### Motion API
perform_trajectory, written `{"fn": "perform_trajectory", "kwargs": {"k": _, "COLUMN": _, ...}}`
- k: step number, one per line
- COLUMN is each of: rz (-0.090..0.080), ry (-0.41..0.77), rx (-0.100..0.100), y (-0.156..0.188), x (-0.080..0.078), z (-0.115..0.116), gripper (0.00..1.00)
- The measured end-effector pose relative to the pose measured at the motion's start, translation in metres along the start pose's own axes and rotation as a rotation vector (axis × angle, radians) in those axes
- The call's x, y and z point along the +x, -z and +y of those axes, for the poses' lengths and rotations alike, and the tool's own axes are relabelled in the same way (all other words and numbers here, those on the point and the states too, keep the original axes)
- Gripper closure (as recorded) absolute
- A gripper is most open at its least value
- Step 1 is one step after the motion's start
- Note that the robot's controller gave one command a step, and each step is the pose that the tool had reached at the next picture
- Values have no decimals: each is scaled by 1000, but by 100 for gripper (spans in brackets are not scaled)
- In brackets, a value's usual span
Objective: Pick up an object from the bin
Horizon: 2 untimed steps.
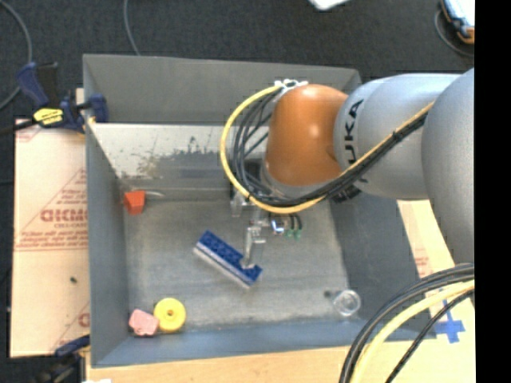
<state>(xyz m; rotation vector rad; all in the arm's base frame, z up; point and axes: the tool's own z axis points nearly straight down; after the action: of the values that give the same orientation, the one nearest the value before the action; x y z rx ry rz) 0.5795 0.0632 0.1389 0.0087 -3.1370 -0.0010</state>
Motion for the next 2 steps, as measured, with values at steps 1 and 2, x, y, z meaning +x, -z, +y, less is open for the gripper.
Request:
{"fn": "perform_trajectory", "kwargs": {"k": 1, "rz": -8, "ry": -2, "rx": -1, "y": 5, "x": -2, "z": 0, "gripper": 0}}
{"fn": "perform_trajectory", "kwargs": {"k": 2, "rz": -5, "ry": 87, "rx": 0, "y": -64, "x": 10, "z": -23, "gripper": 0}}
